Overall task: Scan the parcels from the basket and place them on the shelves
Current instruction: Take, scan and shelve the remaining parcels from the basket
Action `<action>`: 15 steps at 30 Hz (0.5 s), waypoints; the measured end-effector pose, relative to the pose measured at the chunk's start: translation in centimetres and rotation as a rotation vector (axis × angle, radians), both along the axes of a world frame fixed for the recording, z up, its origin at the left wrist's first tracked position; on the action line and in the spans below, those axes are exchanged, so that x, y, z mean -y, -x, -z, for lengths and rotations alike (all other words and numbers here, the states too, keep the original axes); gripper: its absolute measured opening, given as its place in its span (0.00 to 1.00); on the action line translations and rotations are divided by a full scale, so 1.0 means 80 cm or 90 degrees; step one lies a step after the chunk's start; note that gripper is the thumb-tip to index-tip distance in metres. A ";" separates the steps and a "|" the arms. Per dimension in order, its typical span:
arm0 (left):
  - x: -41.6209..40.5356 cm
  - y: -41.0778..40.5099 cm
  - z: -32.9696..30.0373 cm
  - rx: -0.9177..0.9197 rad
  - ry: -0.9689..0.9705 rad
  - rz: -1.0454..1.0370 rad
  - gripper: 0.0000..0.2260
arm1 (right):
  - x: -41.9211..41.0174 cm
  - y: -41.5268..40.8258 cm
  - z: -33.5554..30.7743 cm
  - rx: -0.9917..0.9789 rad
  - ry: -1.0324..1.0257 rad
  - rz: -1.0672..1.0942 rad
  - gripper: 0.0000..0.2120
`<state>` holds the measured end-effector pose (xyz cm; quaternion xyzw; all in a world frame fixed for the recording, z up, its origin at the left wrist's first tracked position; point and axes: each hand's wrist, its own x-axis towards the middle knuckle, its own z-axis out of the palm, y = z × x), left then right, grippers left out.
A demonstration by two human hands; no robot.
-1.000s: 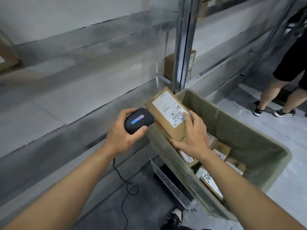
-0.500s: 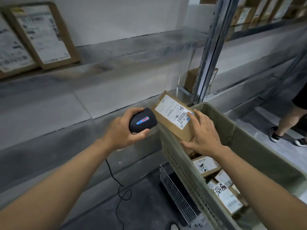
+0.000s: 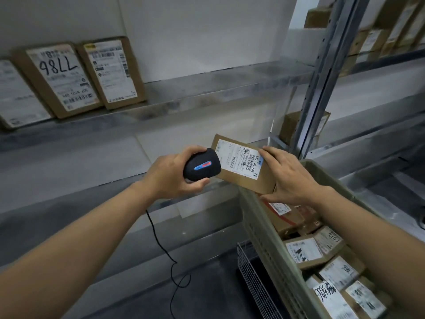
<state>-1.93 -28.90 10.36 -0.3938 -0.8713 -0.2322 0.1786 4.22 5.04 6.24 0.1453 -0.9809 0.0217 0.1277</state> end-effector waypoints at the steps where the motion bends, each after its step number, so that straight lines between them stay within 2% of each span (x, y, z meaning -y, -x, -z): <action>1: 0.003 0.001 -0.003 -0.014 0.017 0.004 0.33 | 0.001 0.003 -0.003 -0.002 -0.012 -0.008 0.61; 15: 0.023 0.011 -0.037 -0.156 0.178 0.099 0.33 | 0.000 0.027 -0.020 0.019 -0.036 -0.044 0.61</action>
